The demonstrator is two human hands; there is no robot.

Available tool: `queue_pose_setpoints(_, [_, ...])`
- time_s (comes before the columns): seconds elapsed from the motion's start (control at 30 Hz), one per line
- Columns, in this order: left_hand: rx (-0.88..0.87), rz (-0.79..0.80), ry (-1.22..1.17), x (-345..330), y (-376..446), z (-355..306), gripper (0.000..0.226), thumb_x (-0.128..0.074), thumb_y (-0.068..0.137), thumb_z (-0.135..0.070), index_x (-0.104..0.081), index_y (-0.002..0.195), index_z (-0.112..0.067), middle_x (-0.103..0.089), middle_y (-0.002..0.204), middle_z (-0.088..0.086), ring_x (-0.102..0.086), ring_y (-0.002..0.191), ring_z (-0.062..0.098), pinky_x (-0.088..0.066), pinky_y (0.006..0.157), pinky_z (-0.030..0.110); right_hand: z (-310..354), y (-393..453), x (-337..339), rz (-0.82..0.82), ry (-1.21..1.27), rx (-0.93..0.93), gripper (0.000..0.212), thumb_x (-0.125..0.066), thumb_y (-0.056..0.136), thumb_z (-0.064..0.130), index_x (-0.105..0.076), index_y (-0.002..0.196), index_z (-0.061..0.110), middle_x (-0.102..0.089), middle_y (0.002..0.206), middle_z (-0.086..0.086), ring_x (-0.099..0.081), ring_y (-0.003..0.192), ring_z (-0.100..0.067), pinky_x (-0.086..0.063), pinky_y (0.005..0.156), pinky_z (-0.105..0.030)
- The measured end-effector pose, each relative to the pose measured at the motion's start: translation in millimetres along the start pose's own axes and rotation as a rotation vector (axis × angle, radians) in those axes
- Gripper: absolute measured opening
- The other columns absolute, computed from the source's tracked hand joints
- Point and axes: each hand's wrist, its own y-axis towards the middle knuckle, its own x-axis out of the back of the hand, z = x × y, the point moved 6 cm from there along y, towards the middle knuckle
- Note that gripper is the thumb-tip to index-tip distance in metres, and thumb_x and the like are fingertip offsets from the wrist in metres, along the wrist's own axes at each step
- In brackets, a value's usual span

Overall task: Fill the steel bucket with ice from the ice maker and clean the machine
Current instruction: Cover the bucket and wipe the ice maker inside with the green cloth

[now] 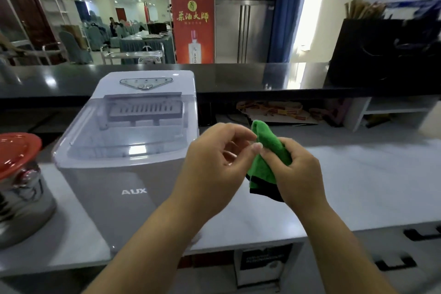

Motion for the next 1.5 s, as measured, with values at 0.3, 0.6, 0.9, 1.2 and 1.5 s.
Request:
queue_pose_setpoints(0.3, [-0.031, -0.201, 0.093, 89, -10, 7, 0.007, -0.070, 0.083, -0.021, -0.066, 0.089, -0.022, -0.066, 0.081, -0.010, -0.063, 0.077, 0.003, -0.050, 0.065, 0.011, 55, -9, -33, 0.120, 0.233, -0.013, 0.010, -0.061, 0.089, 0.032, -0.066, 0.086, 0.025, -0.066, 0.075, 0.003, -0.062, 0.070, -0.012, -0.050, 0.061, -0.025])
queue_pose_setpoints(0.6, [-0.023, -0.355, 0.527, 153, -27, 55, 0.027, -0.060, 0.083, -0.030, -0.064, 0.101, -0.011, -0.062, 0.098, 0.000, -0.056, 0.094, 0.018, -0.047, 0.085, 0.034, 79, -12, -90, 0.319, 0.191, 0.075, 0.005, -0.056, 0.093, 0.030, -0.058, 0.094, 0.034, -0.060, 0.104, 0.006, -0.057, 0.093, -0.003, -0.047, 0.082, -0.021])
queue_pose_setpoints(0.9, [0.386, -0.258, 0.574, 172, -48, 104, 0.071, -0.056, 0.077, -0.067, -0.050, 0.131, -0.022, -0.032, 0.148, 0.008, -0.016, 0.137, 0.022, -0.029, 0.105, 0.044, 88, -20, -122, 0.444, 0.207, 0.137, 0.034, -0.049, 0.089, 0.044, -0.056, 0.114, 0.022, -0.063, 0.094, 0.012, -0.062, 0.088, -0.008, -0.048, 0.075, -0.023])
queue_pose_setpoints(1.2, [0.383, -0.274, 0.498, 191, -51, 104, 0.091, -0.066, 0.054, -0.070, -0.049, 0.128, -0.020, -0.049, 0.132, 0.003, -0.044, 0.123, 0.023, -0.043, 0.096, 0.042, 98, -25, -117, 0.464, 0.385, 0.158, 0.028, -0.051, 0.091, 0.032, -0.058, 0.114, 0.019, -0.064, 0.099, -0.003, -0.062, 0.094, -0.020, -0.053, 0.084, -0.033])
queue_pose_setpoints(1.5, [0.273, -0.408, 0.345, 210, -27, 89, 0.089, -0.061, 0.060, -0.079, -0.049, 0.127, -0.022, -0.054, 0.122, -0.006, -0.048, 0.112, 0.012, -0.042, 0.089, 0.030, 113, -1, -106, 0.343, 0.531, 0.179, 0.013, -0.051, 0.085, 0.030, -0.057, 0.092, 0.021, -0.061, 0.070, 0.015, -0.056, 0.067, -0.003, -0.047, 0.063, -0.016])
